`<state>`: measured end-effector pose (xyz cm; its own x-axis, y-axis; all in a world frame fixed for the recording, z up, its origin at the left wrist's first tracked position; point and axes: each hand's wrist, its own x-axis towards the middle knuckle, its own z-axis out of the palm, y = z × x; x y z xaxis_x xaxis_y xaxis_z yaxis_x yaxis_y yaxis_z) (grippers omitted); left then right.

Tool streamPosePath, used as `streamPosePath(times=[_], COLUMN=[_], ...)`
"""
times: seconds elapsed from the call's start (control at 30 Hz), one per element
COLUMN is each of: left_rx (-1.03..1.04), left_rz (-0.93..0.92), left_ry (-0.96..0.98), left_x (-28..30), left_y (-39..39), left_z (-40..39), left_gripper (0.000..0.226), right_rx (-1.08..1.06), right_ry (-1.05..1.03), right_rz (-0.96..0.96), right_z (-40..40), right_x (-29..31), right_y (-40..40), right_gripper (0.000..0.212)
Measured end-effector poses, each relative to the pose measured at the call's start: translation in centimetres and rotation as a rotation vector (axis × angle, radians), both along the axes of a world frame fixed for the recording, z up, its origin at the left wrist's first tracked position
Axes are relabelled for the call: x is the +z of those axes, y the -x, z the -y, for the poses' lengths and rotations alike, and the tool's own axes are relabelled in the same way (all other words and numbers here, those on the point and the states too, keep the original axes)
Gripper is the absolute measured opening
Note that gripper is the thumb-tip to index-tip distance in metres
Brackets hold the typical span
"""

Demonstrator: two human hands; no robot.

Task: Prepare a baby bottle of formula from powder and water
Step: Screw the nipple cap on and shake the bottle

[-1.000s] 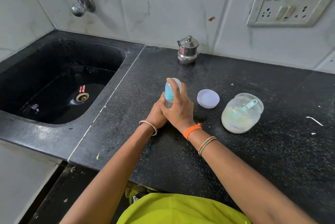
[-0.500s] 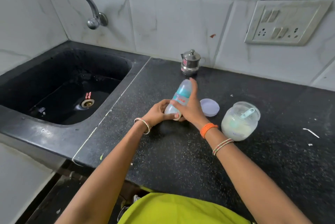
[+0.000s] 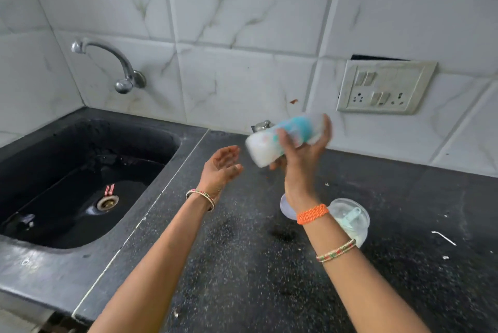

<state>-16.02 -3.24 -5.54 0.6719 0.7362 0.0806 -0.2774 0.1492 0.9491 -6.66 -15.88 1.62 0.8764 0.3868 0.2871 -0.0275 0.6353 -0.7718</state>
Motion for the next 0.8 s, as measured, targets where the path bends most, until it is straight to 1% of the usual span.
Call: streamPosePath(times=[0.03,0.07,0.1,0.17,0.2,0.23,0.27,0.3,0.33,0.37,0.43,0.47,0.5,0.57,0.6,0.63,0.67,0.7,0.73,0.8], left_rx=[0.000,0.004,0.011,0.002,-0.009,-0.020,-0.030,-0.043,-0.061,-0.091,-0.190,-0.229,-0.249,-0.265,-0.276,-0.296,-0.321,-0.346,-0.367,-0.396], left_rz=[0.012,0.029,0.041,0.018,-0.005,-0.021,-0.031,-0.026,-0.012,-0.003,-0.028,-0.045,-0.056,-0.064,-0.052,-0.044,-0.047,-0.056,-0.063,-0.059], left_ry=[0.004,0.019,0.037,0.040,0.040,0.052,0.070,0.093,0.107,0.117,0.108,0.103,0.098,0.113,0.137,0.159,0.170,0.172,0.171,0.180], left_x=[0.6,1.2,1.6,2.2,2.3,2.5,2.6,2.9,3.0,3.2,3.8,4.0,4.5,5.0,5.2,5.2,5.3,5.3,5.5,5.7], left_y=[-0.1,-0.1,-0.1,0.0,0.1,0.3,0.6,1.0,1.2,1.3,1.4,1.4,1.3,1.2,1.1,1.0,1.0,1.0,1.0,1.0], left_z=[0.1,0.3,0.4,0.6,0.6,0.5,0.4,0.3,0.3,0.4,0.9,1.1,1.1,1.2,1.3,1.4,1.5,1.5,1.6,1.5], left_gripper=[0.038,0.035,0.033,0.030,0.028,0.025,0.023,0.022,0.022,0.022,0.022,0.023,0.027,0.038,0.042,0.044,0.044,0.044,0.045,0.048], right_rx=[-0.082,-0.166,-0.196,-0.111,-0.069,-0.108,-0.189,-0.284,-0.333,-0.281,-0.156,-0.163,-0.199,-0.334,-0.299,-0.210,-0.120,-0.036,-0.067,-0.228], right_ry=[-0.110,-0.128,-0.087,0.141,0.165,0.112,0.026,-0.071,-0.138,-0.113,0.194,0.221,0.162,0.028,0.013,0.085,0.204,0.242,0.211,0.042], right_rz=[-0.105,-0.121,-0.049,0.320,0.450,0.452,0.346,0.199,0.119,0.152,0.450,0.520,0.481,0.253,0.235,0.318,0.454,0.525,0.496,0.204], right_z=[-0.2,-0.3,-0.3,0.1,0.5,0.5,0.4,0.1,-0.1,-0.2,0.6,0.8,0.5,0.2,0.1,0.2,0.3,0.6,0.5,0.3], right_x=[0.7,0.7,0.6,0.2,0.2,0.7,1.9,2.5,3.1,3.7,4.0,3.7,3.9,3.7,4.0,4.4,4.3,4.0,3.7,3.4], right_y=[-0.3,-0.7,-0.4,1.1,1.7,1.4,1.0,-0.2,-1.1,-1.3,-0.6,-0.7,-0.8,-1.9,-1.8,-1.4,-1.1,-0.8,-0.9,-1.3], right_gripper=[0.089,0.091,0.092,0.093,0.094,0.096,0.096,0.095,0.091,0.086,0.083,0.084,0.084,0.085,0.084,0.084,0.085,0.083,0.082,0.080])
